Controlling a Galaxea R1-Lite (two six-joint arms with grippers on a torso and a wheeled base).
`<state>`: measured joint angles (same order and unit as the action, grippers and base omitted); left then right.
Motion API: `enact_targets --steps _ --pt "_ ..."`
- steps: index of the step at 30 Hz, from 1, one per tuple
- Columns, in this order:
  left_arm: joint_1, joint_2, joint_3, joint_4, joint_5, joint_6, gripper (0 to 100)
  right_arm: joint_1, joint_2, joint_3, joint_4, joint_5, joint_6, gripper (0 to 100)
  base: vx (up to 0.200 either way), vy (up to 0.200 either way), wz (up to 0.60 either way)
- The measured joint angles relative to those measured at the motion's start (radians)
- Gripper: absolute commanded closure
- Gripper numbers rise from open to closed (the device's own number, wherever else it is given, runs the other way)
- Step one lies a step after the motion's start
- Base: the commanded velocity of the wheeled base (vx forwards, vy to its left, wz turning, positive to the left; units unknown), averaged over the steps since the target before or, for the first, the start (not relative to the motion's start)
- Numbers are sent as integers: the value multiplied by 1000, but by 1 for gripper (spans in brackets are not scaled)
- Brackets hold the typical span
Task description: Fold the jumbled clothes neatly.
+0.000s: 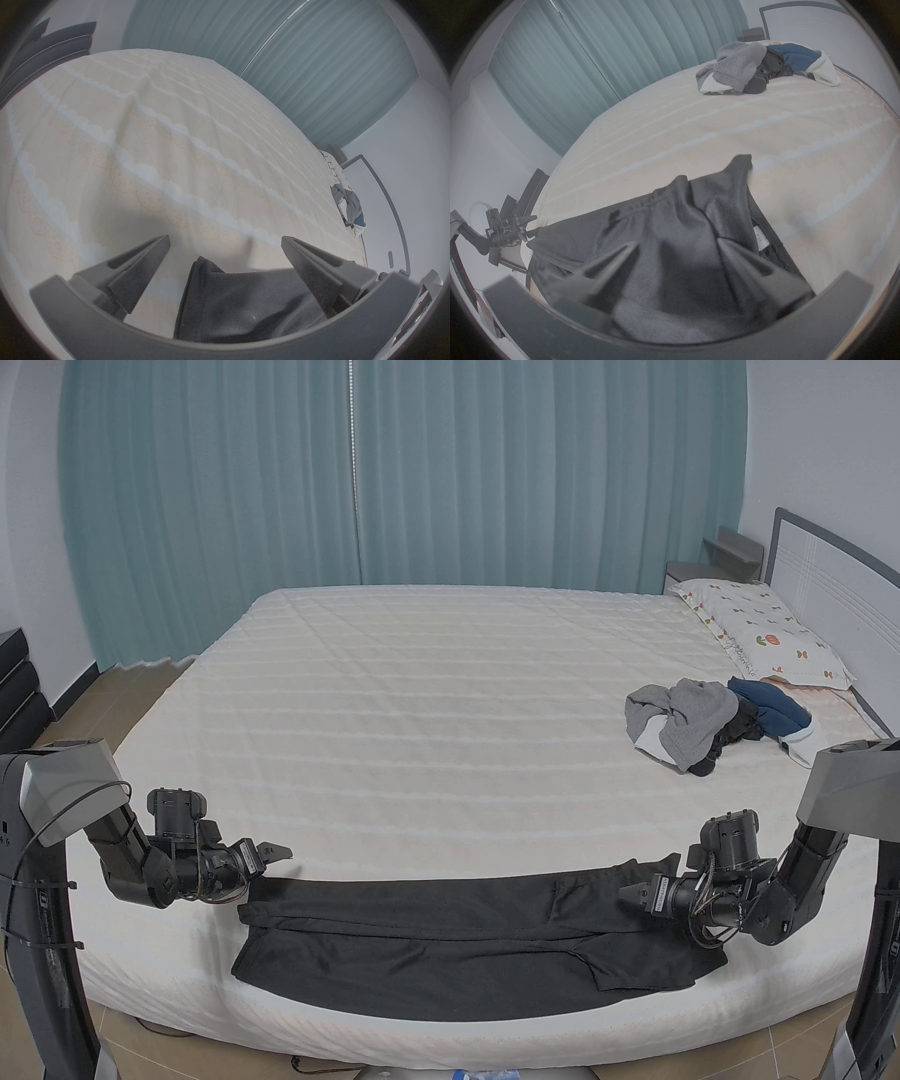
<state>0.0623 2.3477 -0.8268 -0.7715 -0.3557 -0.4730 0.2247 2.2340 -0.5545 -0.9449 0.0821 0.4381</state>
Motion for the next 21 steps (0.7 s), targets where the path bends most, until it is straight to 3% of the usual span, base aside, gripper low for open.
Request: enact_targets --steps 17,18,21 --pt "0 4 3 0 1 12 0 -66 3 105 -86 5 -14 100 0 0 0" --pt "0 4 3 0 1 11 0 -67 7 109 -97 6 -14 0 0 0 0" --pt "0 4 3 0 1 13 0 -68 16 112 -111 7 -15 0 0 0 0"
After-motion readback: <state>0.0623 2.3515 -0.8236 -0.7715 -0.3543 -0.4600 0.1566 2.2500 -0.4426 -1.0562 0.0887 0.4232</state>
